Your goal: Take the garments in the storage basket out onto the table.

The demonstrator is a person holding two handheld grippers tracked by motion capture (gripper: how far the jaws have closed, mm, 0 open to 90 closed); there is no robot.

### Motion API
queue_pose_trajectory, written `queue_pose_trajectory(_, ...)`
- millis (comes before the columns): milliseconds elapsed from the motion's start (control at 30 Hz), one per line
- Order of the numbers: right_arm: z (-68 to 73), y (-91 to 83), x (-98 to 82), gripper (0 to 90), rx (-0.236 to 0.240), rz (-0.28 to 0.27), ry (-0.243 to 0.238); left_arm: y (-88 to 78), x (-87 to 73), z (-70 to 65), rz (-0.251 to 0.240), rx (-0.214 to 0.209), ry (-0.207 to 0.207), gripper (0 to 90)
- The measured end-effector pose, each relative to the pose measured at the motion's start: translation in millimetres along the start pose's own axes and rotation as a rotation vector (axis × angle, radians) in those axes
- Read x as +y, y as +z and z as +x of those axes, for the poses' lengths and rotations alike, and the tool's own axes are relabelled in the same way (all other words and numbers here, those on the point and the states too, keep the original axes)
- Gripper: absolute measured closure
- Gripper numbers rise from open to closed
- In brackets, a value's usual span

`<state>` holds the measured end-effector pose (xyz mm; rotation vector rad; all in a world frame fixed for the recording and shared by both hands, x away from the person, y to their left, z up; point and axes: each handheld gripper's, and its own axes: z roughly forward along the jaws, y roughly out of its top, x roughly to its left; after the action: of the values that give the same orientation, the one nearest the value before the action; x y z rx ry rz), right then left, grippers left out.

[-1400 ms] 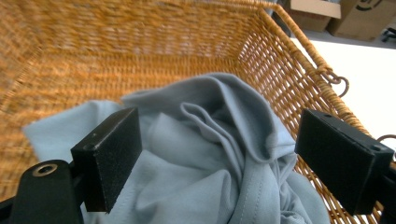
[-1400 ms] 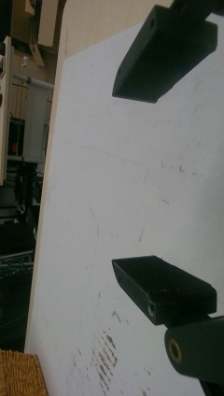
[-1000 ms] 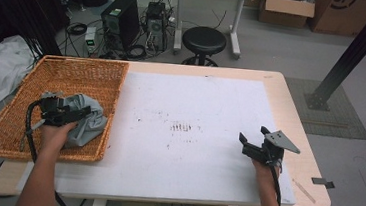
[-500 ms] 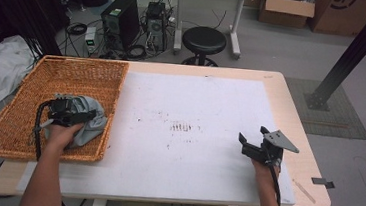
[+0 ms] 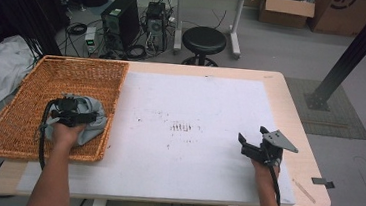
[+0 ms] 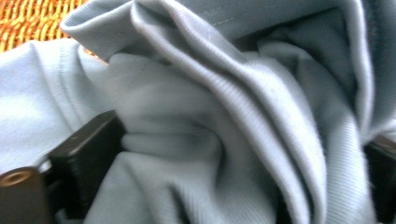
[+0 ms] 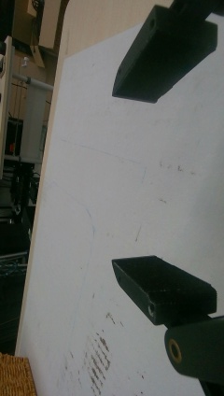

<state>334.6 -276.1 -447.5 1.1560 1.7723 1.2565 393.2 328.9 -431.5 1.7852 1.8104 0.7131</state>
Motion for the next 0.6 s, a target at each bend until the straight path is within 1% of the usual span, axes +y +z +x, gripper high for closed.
queue_pose_trajectory(67, -0.2, -0.1, -0.1, 14.4, -0.001, -0.002, 0.001, -2.2, 0.0, 2.2, -0.007, -0.001, -0.001, 16.3)
queue_pose_trajectory(100, -0.1, -0.3, -0.1, 14.3, -0.002, -0.003, 0.001, -4.1, 0.2, 4.3, -0.015, -0.01, -0.011, 21.8)
queue_pose_trajectory(167, 0.0, -0.4, -0.1, 14.4, -0.003, -0.004, 0.0, -7.8, 0.7, 8.8, -0.02, -0.019, -0.034, 38.4)
queue_pose_trajectory(200, 0.0, -0.5, -0.1, 14.3, -0.003, -0.005, 0.001, -7.8, 0.7, 8.8, -0.02, -0.019, -0.034, 47.1)
queue_pose_trajectory(233, -0.3, -0.6, -0.2, 14.3, -0.003, -0.006, 0.003, -9.5, 0.6, 11.1, -0.021, -0.032, -0.05, 51.1)
queue_pose_trajectory(267, -0.4, -0.7, -0.3, 14.4, -0.003, -0.008, 0.005, -11.0, 2.1, 11.4, -0.015, -0.035, -0.058, 55.0)
queue_pose_trajectory(300, -0.6, -0.8, -0.2, 14.4, -0.002, -0.008, 0.006, -11.0, 2.1, 11.4, -0.015, -0.035, -0.058, 57.4)
queue_pose_trajectory(333, -0.6, -0.8, -0.2, 14.4, -0.002, -0.008, 0.006, -11.6, 3.6, 10.9, -0.006, -0.033, -0.057, 57.4)
queue_pose_trajectory(367, -0.5, -0.5, -0.1, 14.4, -0.003, -0.006, 0.006, -12.7, 6.4, 10.7, 0.01, -0.036, -0.055, 60.4)
queue_pose_trajectory(400, -0.4, -0.5, -0.1, 14.4, -0.003, -0.006, 0.006, -13.4, 7.4, 12.1, 0.015, -0.046, -0.067, 60.7)
queue_pose_trajectory(467, -0.6, -0.6, -0.1, 14.4, -0.001, -0.007, 0.006, -14.3, 7.3, 15.6, 0.011, -0.065, -0.103, 61.2)
queue_pose_trajectory(500, -0.8, -0.7, -0.2, 14.4, 0.001, -0.007, 0.008, -14.3, 7.3, 15.6, 0.011, -0.065, -0.103, 61.3)
queue_pose_trajectory(533, -1.0, -0.7, -0.2, 14.4, 0.001, -0.007, 0.008, -14.9, 7.1, 17.5, 0.009, -0.076, -0.114, 61.3)
queue_pose_trajectory(600, -0.9, -0.6, -0.2, 14.4, 0.001, -0.007, 0.008, -14.9, 7.2, 16.9, 0.009, -0.072, -0.11, 61.3)
